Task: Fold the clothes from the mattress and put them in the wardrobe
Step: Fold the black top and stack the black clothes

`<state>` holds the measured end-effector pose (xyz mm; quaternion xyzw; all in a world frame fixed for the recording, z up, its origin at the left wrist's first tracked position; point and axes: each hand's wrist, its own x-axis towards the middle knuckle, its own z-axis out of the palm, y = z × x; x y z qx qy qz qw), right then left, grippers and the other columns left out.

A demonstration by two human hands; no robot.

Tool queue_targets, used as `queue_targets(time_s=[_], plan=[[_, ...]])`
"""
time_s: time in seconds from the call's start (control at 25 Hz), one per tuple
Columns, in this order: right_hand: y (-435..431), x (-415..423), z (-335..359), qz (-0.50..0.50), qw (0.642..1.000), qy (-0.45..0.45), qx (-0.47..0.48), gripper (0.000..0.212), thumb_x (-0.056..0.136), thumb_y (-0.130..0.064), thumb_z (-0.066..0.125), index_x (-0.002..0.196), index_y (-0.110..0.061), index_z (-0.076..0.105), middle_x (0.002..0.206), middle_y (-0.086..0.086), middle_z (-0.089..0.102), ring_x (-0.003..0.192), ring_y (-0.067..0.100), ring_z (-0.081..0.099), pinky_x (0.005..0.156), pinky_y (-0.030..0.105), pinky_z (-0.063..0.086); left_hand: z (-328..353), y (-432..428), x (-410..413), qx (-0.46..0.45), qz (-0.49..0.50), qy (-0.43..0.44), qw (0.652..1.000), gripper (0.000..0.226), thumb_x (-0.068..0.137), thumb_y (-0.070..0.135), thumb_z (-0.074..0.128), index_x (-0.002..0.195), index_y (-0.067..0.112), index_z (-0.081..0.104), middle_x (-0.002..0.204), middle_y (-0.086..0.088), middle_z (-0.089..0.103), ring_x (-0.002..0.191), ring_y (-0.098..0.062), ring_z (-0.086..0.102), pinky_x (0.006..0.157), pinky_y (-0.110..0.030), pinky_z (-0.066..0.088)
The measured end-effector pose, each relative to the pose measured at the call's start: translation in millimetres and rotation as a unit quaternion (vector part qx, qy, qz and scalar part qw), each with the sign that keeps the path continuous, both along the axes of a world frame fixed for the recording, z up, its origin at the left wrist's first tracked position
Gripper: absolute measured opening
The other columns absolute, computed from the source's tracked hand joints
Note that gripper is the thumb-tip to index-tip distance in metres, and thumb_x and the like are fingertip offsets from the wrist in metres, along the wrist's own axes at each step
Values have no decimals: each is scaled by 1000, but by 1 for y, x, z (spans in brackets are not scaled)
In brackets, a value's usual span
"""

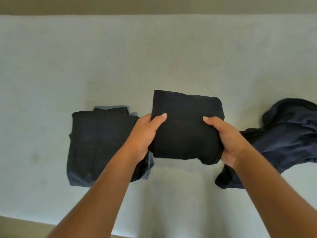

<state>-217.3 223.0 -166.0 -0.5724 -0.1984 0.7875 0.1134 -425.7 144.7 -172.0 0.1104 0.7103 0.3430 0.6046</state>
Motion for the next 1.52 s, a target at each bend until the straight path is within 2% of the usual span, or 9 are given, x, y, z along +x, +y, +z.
queue_targets(time_s=[0.2, 0.48, 0.64, 0.72, 0.8, 0.96, 1.08, 1.36, 1.52], plan=[[-75, -98, 34, 68, 992, 102, -14, 38, 89, -26, 69, 127, -18, 67, 118, 7, 76, 108, 26, 73, 94, 44, 57, 71, -96, -91, -14, 112, 79, 990, 25, 95, 44, 66, 111, 28, 75, 106, 5, 78, 98, -22, 75, 83, -46, 61], [-153, -190, -63, 241, 929, -194, 204, 36, 101, -43, 56, 131, -24, 48, 119, -3, 59, 118, 26, 61, 90, 34, 49, -33, -175, -146, -195, 1, 351, 916, 52, 100, 55, 50, 121, 9, 60, 120, -14, 67, 110, -36, 64, 93, -47, 54], [-176, -182, -55, 321, 738, -325, 496, 64, 99, -45, 53, 154, -17, 36, 155, 12, 39, 140, 30, 40, 110, 43, 39, -43, -182, -123, -84, -126, 613, 775, 50, 101, 39, 57, 141, 9, 53, 137, -17, 57, 128, -37, 54, 98, -49, 49], [-184, -165, -64, 438, 610, -287, 595, 67, 101, -55, 44, 159, -25, 30, 167, 11, 23, 152, 31, 24, 118, 48, 29, -53, -193, -112, -26, -313, 619, 720, 60, 103, 49, 47, 154, 18, 42, 156, -15, 42, 147, -37, 36, 111, -55, 38], [-182, -141, -80, 528, 562, -248, 586, 67, 101, -61, 38, 160, -33, 25, 171, 6, 13, 156, 31, 16, 119, 54, 30, -65, -202, -112, -51, -408, 583, 701, 70, 101, 61, 30, 159, 23, 31, 166, -12, 30, 154, -37, 23, 118, -61, 29], [-175, -99, -86, 560, 562, -235, 562, 68, 102, -62, 31, 162, -33, 17, 172, 5, 7, 157, 32, 13, 120, 54, 28, -54, -189, -93, -68, -394, 593, 699, 78, 99, 59, 26, 159, 9, 29, 166, -17, 27, 155, -39, 20, 121, -62, 23], [-164, -59, -77, 466, 651, -321, 507, 68, 103, -61, 31, 160, -24, 30, 169, 11, 17, 155, 33, 19, 120, 48, 26, -35, -152, -36, 57, -402, 593, 695, 71, 102, 43, 47, 156, -1, 31, 165, -22, 27, 154, -37, 25, 121, -57, 29], [-112, 117, -74, 222, 762, -582, 178, 73, 95, -58, 56, 157, -31, 28, 167, 24, 6, 151, 44, 15, 117, 59, 28, -50, -48, 164, 136, -600, 315, 723, 81, 103, 39, 54, 163, 13, 6, 172, -8, 7, 157, -28, 14, 124, -40, 27], [-90, 179, -99, 244, 796, -524, 179, 65, 94, -57, 54, 151, -28, 42, 158, 15, 35, 142, 38, 39, 109, 50, 43, -65, -27, 227, 60, -493, 196, 846, 85, 97, 39, 66, 162, 14, 18, 164, -8, 32, 150, -27, 34, 119, -38, 34]])
